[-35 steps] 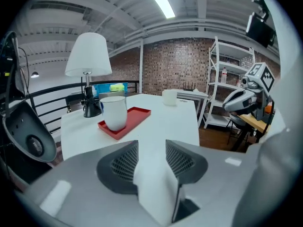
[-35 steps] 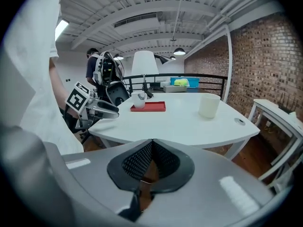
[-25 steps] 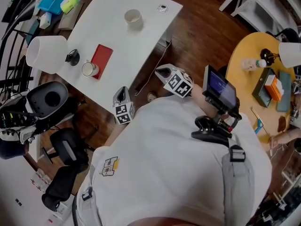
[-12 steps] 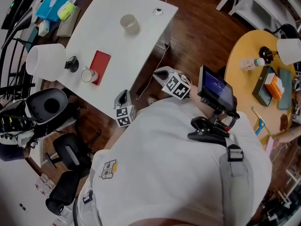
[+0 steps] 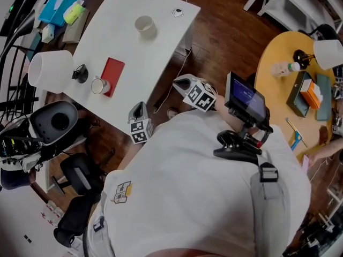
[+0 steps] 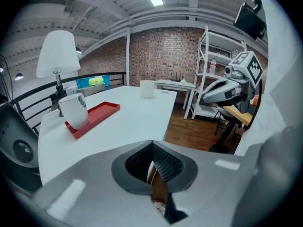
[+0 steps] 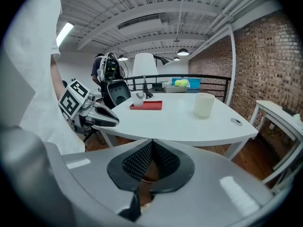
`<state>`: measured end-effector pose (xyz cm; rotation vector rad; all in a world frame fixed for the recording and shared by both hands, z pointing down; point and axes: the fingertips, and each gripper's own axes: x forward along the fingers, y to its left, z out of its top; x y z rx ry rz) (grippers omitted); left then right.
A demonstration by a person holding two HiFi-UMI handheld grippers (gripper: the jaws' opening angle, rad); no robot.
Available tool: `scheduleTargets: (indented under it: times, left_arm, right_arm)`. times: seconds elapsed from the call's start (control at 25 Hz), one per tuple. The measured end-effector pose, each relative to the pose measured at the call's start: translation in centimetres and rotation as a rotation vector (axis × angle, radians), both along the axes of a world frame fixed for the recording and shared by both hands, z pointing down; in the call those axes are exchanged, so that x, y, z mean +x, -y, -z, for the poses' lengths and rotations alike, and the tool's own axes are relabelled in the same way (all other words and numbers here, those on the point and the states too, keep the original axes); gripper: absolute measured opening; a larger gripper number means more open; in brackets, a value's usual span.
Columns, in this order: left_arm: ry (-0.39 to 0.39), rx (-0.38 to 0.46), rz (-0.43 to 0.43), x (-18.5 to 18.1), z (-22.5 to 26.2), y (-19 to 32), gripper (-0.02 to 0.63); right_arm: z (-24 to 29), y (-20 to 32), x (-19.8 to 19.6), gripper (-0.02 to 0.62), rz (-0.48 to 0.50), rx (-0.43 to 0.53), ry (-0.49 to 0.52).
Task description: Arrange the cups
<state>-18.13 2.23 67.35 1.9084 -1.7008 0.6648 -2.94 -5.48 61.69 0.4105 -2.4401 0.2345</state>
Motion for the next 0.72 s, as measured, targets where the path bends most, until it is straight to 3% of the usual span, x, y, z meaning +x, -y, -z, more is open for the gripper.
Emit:
scheduleTargets:
  times: [0.4, 0.72]
  left_arm:
    - [0.006, -0.009, -0.028, 0.1, 0.1, 0.7, 0.0]
    - [-0.022, 0.04, -0.02, 0.4, 0.7, 1.5, 0.0]
  right_arm:
    - [0.1, 0.6, 0.2, 0.001, -0.023, 0.004, 0.003]
    - [0.1, 1.0, 0.3, 0.001, -0.029, 0.009, 0.005]
